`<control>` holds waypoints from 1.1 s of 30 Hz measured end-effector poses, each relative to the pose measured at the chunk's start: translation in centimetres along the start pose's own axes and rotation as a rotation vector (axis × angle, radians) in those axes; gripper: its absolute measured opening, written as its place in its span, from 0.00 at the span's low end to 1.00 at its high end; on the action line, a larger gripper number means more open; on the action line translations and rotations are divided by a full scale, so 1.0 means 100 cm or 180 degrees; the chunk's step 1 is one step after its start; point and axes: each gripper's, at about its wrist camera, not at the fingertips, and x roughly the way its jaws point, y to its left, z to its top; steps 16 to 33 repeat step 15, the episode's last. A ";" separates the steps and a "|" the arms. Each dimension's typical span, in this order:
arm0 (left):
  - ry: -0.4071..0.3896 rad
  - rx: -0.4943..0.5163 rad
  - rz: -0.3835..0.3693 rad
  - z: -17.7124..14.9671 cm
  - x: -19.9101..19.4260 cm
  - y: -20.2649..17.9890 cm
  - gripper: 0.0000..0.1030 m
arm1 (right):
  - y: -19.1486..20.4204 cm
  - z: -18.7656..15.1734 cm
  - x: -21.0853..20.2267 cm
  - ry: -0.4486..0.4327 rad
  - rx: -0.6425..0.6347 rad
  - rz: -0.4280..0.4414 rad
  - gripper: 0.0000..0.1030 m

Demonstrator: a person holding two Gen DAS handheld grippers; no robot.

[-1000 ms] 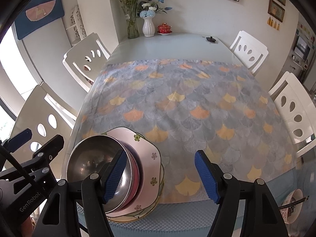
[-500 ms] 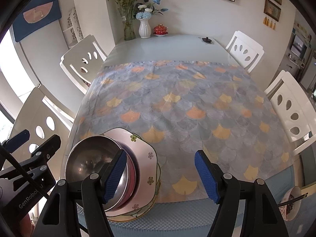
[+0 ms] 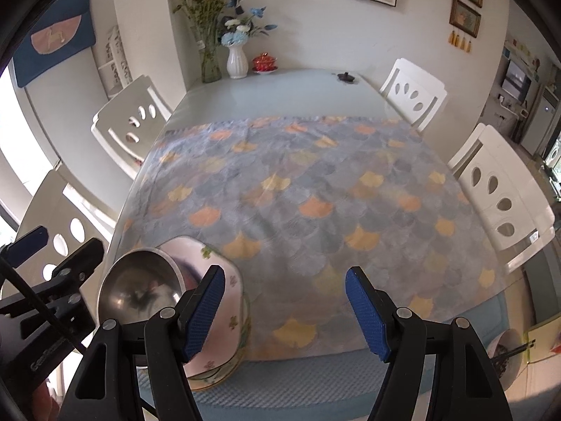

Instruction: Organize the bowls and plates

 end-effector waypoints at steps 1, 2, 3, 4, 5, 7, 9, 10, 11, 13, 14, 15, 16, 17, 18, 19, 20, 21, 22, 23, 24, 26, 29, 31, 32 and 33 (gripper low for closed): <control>-0.0073 -0.0041 0.0030 0.004 -0.007 -0.003 0.74 | -0.005 0.004 0.000 -0.0029 -0.0002 -0.0006 0.67; -0.0143 -0.0072 0.0049 0.008 -0.014 -0.006 0.74 | -0.009 0.008 0.000 -0.0054 -0.0007 -0.0007 0.67; -0.0164 -0.0077 0.0062 0.012 -0.018 -0.009 0.74 | -0.015 0.013 0.000 -0.0079 -0.0016 0.0000 0.67; -0.0167 -0.0078 0.0072 0.015 -0.021 -0.013 0.74 | -0.020 0.017 0.000 -0.0096 -0.0017 0.0009 0.67; -0.0169 -0.0082 0.0079 0.019 -0.024 -0.018 0.74 | -0.028 0.023 0.001 -0.0113 -0.0007 0.0023 0.67; -0.0186 -0.0091 0.0088 0.025 -0.028 -0.030 0.74 | -0.039 0.029 0.002 -0.0139 0.0013 0.0034 0.67; -0.0179 -0.0060 0.0093 0.031 -0.028 -0.044 0.74 | -0.052 0.035 0.008 -0.0131 0.0030 0.0045 0.67; -0.0170 -0.0054 0.0089 0.035 -0.027 -0.053 0.74 | -0.057 0.038 0.011 -0.0118 0.0038 0.0053 0.67; -0.0174 -0.0080 0.0086 0.038 -0.027 -0.060 0.74 | -0.063 0.040 0.014 -0.0103 0.0044 0.0061 0.67; -0.0186 -0.0180 0.0040 0.041 -0.024 -0.069 0.74 | -0.076 0.044 0.022 -0.0061 0.0055 0.0070 0.67; -0.0147 -0.0211 -0.0010 0.044 -0.019 -0.076 0.74 | -0.082 0.045 0.025 -0.0050 0.0059 0.0066 0.67; -0.0103 -0.0220 -0.0037 0.046 -0.016 -0.082 0.74 | -0.090 0.047 0.030 -0.0030 0.0066 0.0055 0.67; -0.0103 -0.0220 -0.0037 0.046 -0.016 -0.082 0.74 | -0.090 0.047 0.030 -0.0030 0.0066 0.0055 0.67; -0.0103 -0.0220 -0.0037 0.046 -0.016 -0.082 0.74 | -0.090 0.047 0.030 -0.0030 0.0066 0.0055 0.67; -0.0103 -0.0220 -0.0037 0.046 -0.016 -0.082 0.74 | -0.090 0.047 0.030 -0.0030 0.0066 0.0055 0.67; -0.0103 -0.0220 -0.0037 0.046 -0.016 -0.082 0.74 | -0.090 0.047 0.030 -0.0030 0.0066 0.0055 0.67; -0.0103 -0.0220 -0.0037 0.046 -0.016 -0.082 0.74 | -0.090 0.047 0.030 -0.0030 0.0066 0.0055 0.67; -0.0103 -0.0220 -0.0037 0.046 -0.016 -0.082 0.74 | -0.090 0.047 0.030 -0.0030 0.0066 0.0055 0.67; -0.0103 -0.0220 -0.0037 0.046 -0.016 -0.082 0.74 | -0.090 0.047 0.030 -0.0030 0.0066 0.0055 0.67; -0.0103 -0.0220 -0.0037 0.046 -0.016 -0.082 0.74 | -0.090 0.047 0.030 -0.0030 0.0066 0.0055 0.67; -0.0103 -0.0220 -0.0037 0.046 -0.016 -0.082 0.74 | -0.090 0.047 0.030 -0.0030 0.0066 0.0055 0.67; -0.0103 -0.0220 -0.0037 0.046 -0.016 -0.082 0.74 | -0.090 0.047 0.030 -0.0030 0.0066 0.0055 0.67; -0.0103 -0.0220 -0.0037 0.046 -0.016 -0.082 0.74 | -0.090 0.047 0.030 -0.0030 0.0066 0.0055 0.67; -0.0103 -0.0220 -0.0037 0.046 -0.016 -0.082 0.74 | -0.090 0.047 0.030 -0.0030 0.0066 0.0055 0.67; -0.0103 -0.0220 -0.0037 0.046 -0.016 -0.082 0.74 | -0.090 0.047 0.030 -0.0030 0.0066 0.0055 0.67; -0.0103 -0.0220 -0.0037 0.046 -0.016 -0.082 0.74 | -0.090 0.047 0.030 -0.0030 0.0066 0.0055 0.67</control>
